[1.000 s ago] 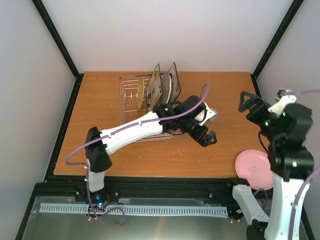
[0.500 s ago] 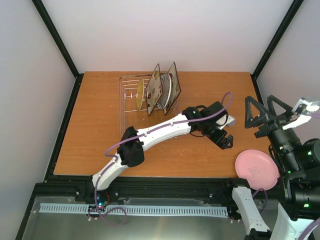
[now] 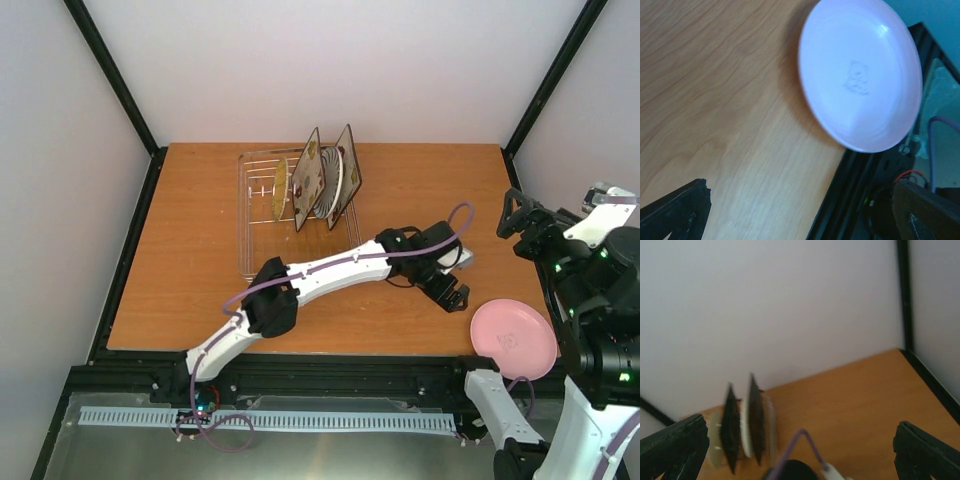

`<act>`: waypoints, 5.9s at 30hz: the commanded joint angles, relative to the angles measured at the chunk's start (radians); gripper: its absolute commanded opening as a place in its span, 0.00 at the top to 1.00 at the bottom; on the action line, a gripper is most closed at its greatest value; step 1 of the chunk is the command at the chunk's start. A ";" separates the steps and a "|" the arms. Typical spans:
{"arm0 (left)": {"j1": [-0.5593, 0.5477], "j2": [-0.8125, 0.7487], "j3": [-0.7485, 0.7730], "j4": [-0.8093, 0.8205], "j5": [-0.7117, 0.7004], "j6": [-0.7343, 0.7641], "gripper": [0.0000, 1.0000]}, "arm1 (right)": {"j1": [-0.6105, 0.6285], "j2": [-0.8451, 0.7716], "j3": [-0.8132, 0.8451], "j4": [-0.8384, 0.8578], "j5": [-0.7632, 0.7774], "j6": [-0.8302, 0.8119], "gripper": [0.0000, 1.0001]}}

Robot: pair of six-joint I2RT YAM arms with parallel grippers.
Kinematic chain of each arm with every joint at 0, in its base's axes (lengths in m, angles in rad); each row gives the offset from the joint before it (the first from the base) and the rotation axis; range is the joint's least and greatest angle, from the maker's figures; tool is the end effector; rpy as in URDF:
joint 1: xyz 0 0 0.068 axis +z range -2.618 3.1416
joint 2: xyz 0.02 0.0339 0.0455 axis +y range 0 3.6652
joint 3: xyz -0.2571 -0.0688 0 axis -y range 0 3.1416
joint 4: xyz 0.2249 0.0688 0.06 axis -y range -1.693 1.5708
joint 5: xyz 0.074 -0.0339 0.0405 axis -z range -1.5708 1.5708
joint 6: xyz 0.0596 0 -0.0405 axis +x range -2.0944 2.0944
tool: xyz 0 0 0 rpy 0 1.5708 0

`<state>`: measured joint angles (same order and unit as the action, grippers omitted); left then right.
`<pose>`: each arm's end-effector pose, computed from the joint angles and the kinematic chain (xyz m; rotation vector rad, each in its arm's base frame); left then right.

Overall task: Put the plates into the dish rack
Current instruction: Pick up the plate at the center of the board, then insert the plate into the dish rack.

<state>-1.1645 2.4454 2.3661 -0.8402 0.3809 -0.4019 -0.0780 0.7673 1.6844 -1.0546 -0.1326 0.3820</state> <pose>0.1870 -0.4907 0.2175 1.1923 2.4917 -1.0333 0.0563 0.0035 0.4888 0.2945 1.6933 0.3389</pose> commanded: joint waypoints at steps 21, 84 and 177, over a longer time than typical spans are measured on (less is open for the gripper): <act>0.578 -1.032 -1.053 0.322 -0.089 -0.084 0.00 | -0.035 0.382 -0.706 -0.237 0.319 0.356 0.38; 0.678 -1.041 -0.978 0.455 0.078 0.208 0.00 | -0.155 0.540 -0.273 0.076 -0.453 0.666 0.97; 0.707 -1.032 -0.537 0.078 -0.237 0.263 0.99 | -0.042 0.425 -0.340 0.648 -0.995 0.526 0.05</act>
<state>-0.4599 1.4811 1.9121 -0.9066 -0.2535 -0.2153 -0.2153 1.1076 1.2488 -0.4633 -0.9939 1.1839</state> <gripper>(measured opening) 0.141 0.955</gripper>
